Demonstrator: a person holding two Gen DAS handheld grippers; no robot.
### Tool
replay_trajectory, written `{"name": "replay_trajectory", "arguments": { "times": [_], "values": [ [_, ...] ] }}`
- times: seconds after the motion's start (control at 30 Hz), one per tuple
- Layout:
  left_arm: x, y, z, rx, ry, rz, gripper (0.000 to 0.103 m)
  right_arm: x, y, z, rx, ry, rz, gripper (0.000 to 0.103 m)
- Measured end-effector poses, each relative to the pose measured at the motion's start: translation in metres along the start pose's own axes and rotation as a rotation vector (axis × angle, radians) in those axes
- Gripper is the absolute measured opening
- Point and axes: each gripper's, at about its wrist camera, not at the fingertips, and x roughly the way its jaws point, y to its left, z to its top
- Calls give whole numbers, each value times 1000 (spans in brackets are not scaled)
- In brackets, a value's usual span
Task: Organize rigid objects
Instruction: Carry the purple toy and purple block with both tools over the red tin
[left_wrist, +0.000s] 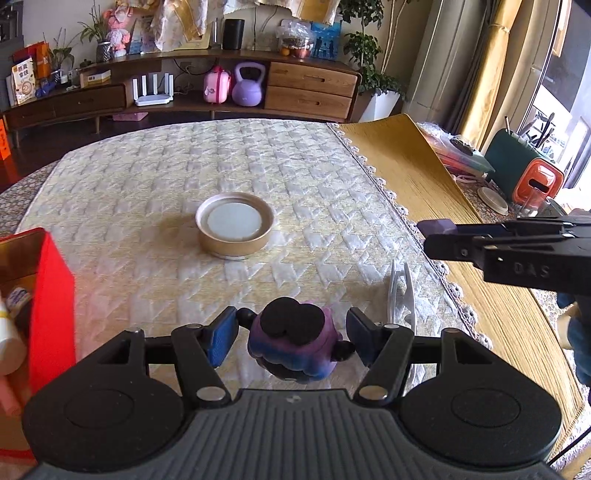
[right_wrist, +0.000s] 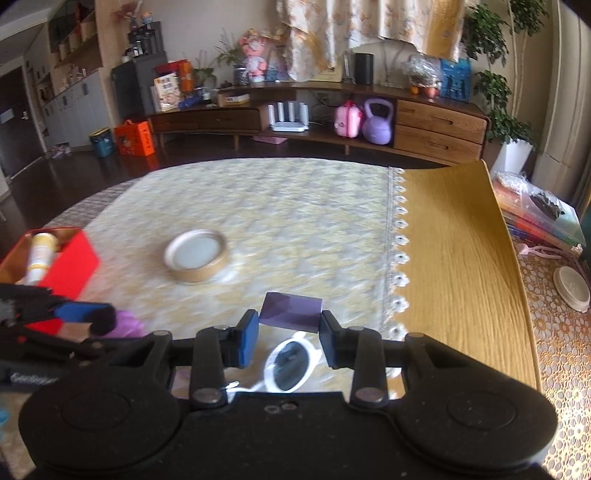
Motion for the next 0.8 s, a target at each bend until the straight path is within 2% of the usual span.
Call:
{"name": "replay_trajectory", "arguments": {
  "times": [0.4, 0.8],
  "values": [
    [-76, 39, -11, -42, -40, 34, 64, -47, 72, 6, -61, -23, 85, 35],
    [-140, 92, -25, -61, -91, 100, 64, -61, 157, 10, -167, -29, 170, 35]
  ]
}}
